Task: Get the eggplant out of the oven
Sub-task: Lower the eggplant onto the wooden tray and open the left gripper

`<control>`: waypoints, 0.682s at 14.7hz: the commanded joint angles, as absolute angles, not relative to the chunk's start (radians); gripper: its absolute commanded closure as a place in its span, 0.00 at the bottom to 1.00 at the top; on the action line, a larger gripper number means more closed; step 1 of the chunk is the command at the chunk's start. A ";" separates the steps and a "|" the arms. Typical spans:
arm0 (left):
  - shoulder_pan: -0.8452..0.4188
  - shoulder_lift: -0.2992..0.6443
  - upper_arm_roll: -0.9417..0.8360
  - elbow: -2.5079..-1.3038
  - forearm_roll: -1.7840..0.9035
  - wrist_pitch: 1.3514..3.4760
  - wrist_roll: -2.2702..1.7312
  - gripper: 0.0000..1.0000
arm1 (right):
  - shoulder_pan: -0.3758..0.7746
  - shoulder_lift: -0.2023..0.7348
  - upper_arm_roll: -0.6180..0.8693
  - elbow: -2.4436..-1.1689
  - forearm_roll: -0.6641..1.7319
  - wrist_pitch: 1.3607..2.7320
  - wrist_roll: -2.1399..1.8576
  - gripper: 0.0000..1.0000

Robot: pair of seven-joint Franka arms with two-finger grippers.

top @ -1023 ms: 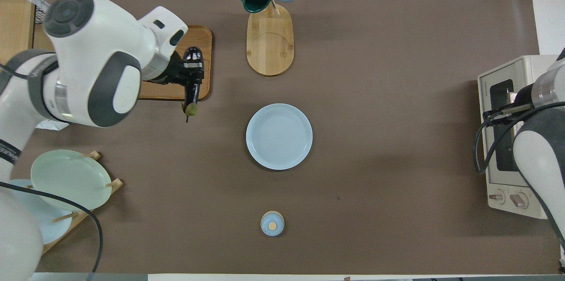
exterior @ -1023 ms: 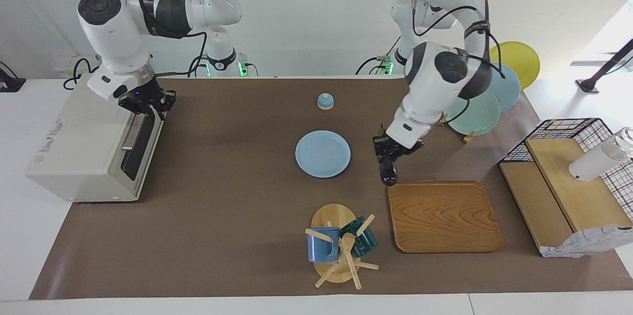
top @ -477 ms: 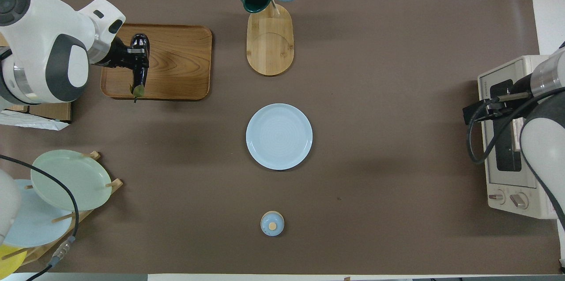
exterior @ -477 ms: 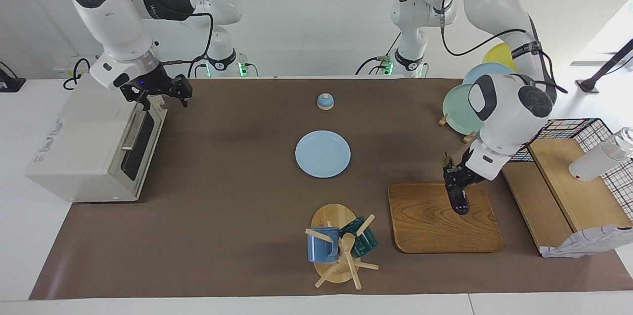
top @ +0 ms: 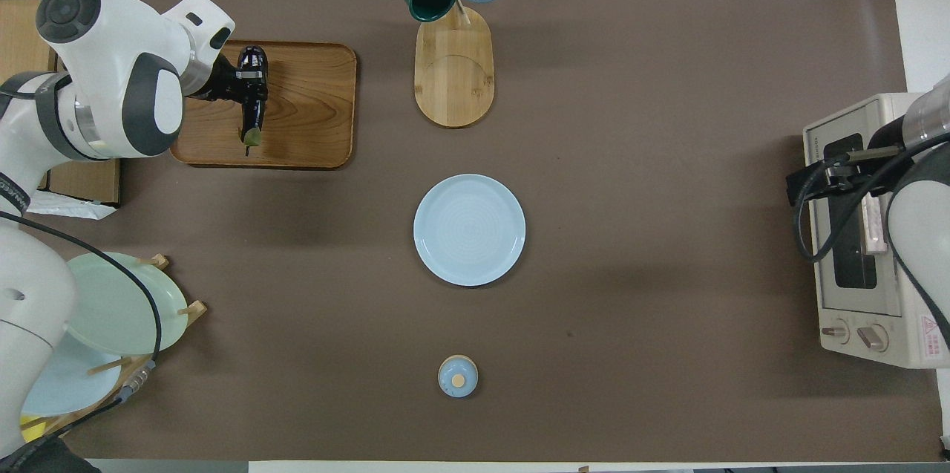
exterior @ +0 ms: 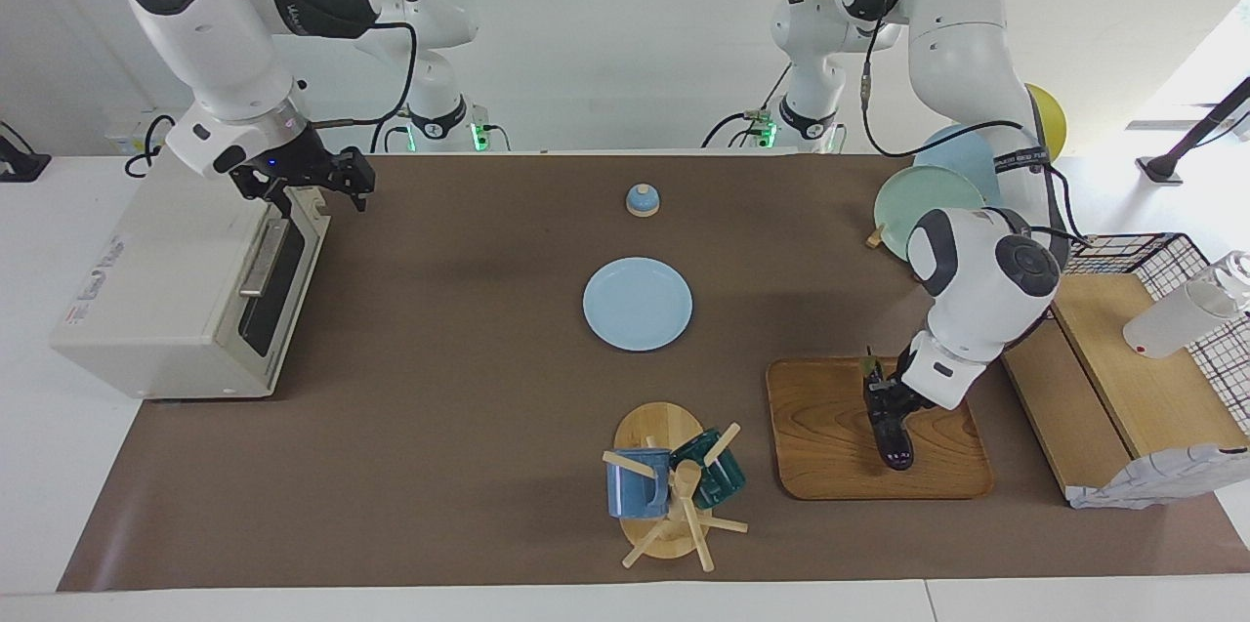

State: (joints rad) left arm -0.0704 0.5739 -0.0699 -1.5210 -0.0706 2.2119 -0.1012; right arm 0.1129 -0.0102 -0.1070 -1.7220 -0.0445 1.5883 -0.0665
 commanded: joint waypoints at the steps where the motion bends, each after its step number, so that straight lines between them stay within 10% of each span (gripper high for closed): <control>1: -0.074 0.578 -0.071 -1.508 -0.049 2.237 -0.100 0.69 | 0.112 -0.008 -0.117 -1.709 -0.028 1.577 -0.057 0.00; 2: -0.077 0.578 -0.069 -1.505 -0.048 2.224 -0.098 0.01 | 0.113 -0.008 -0.117 -1.710 -0.028 1.577 -0.057 0.00; 10: -0.067 0.346 -0.058 -1.506 -0.020 1.920 -0.124 0.00 | 0.060 -0.035 -0.115 -1.701 0.000 1.555 -0.058 0.00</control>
State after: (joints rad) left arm -0.0691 0.4573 -0.0668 -1.4804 -0.0457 2.0407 -0.1036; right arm 0.0568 -0.0154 -0.1157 -1.7170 -0.0233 1.5841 -0.0649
